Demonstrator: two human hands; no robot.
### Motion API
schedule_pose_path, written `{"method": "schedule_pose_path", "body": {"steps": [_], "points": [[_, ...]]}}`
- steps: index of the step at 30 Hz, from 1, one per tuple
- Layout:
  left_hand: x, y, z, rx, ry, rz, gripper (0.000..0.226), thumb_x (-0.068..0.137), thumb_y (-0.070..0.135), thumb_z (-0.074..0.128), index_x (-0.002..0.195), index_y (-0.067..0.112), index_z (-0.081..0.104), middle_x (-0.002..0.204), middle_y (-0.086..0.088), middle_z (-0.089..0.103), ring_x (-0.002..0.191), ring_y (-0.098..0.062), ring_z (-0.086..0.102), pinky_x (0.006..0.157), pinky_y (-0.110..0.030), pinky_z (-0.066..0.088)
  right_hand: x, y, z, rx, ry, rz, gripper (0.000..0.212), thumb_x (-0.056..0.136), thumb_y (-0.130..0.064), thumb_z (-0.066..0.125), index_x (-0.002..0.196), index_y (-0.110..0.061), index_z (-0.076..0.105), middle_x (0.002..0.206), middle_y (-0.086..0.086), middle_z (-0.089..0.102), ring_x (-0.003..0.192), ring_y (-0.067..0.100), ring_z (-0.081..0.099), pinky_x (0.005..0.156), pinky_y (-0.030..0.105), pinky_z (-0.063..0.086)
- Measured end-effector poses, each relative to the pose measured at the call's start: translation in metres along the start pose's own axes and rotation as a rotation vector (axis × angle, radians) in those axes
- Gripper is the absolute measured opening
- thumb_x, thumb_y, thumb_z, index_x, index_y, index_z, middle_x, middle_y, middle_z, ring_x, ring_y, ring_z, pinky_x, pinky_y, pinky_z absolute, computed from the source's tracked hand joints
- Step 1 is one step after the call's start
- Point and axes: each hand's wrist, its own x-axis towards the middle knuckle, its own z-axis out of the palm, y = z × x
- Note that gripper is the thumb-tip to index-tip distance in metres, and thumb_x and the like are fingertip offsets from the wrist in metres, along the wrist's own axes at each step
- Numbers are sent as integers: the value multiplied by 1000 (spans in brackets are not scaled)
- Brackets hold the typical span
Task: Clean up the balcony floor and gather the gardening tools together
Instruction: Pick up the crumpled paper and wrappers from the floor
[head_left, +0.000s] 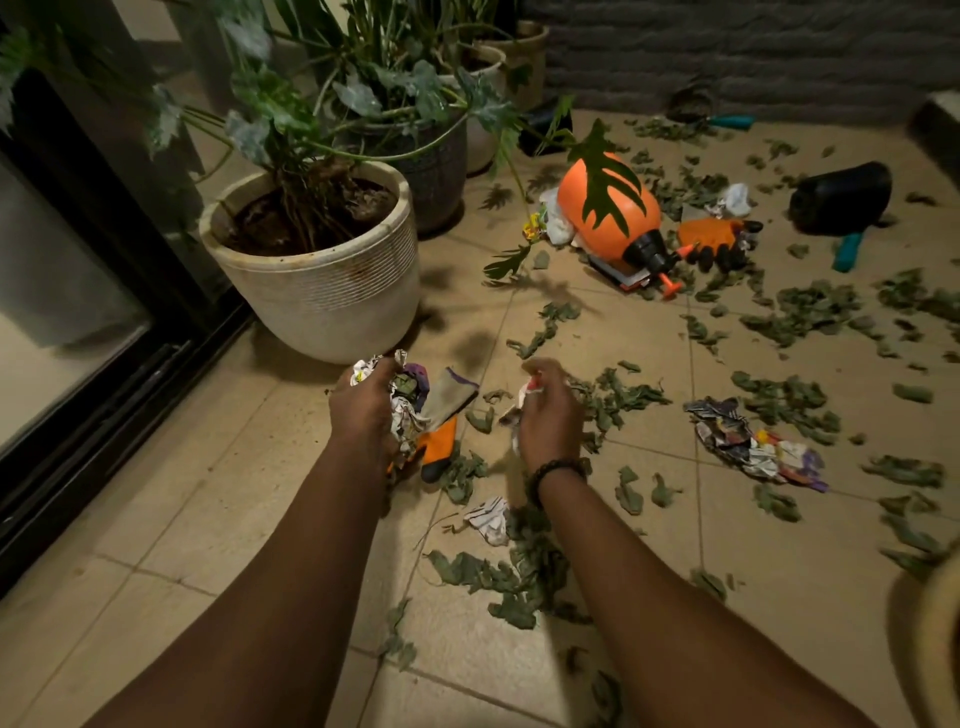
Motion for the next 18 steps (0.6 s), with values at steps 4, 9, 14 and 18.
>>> {"method": "schedule_pose_path", "body": {"steps": [4,9,14,18], "points": [[-4,2,-5,-40,-24,0,27,77,11,79,102,8,68,94,-20,69,81,-33,68,81,-54,57,-61,15,13,-446,-108,-85,23,102,-21,38,111,-19,60,118,4,45,98,21,54,74,26,45],[-11,19,-12,-64,-56,17,29,68,13,82,91,10,65,93,-21,69,87,-36,70,77,-46,58,-109,44,27,-810,-337,-130,50,100,-41,41,143,-16,36,146,15,27,133,35,29,100,44,42],[-5,12,-9,27,-118,66,46,43,32,81,85,14,71,91,-16,73,87,-34,72,85,-60,57,-98,29,34,-824,-378,-166,57,93,8,36,146,-13,31,139,19,33,123,36,41,97,38,43],[-33,18,8,57,-176,32,20,72,17,81,86,14,68,83,-14,69,77,-30,68,79,-48,58,-55,1,14,-618,-246,-183,48,90,6,43,133,-16,47,127,16,46,111,33,51,90,36,48]]}}
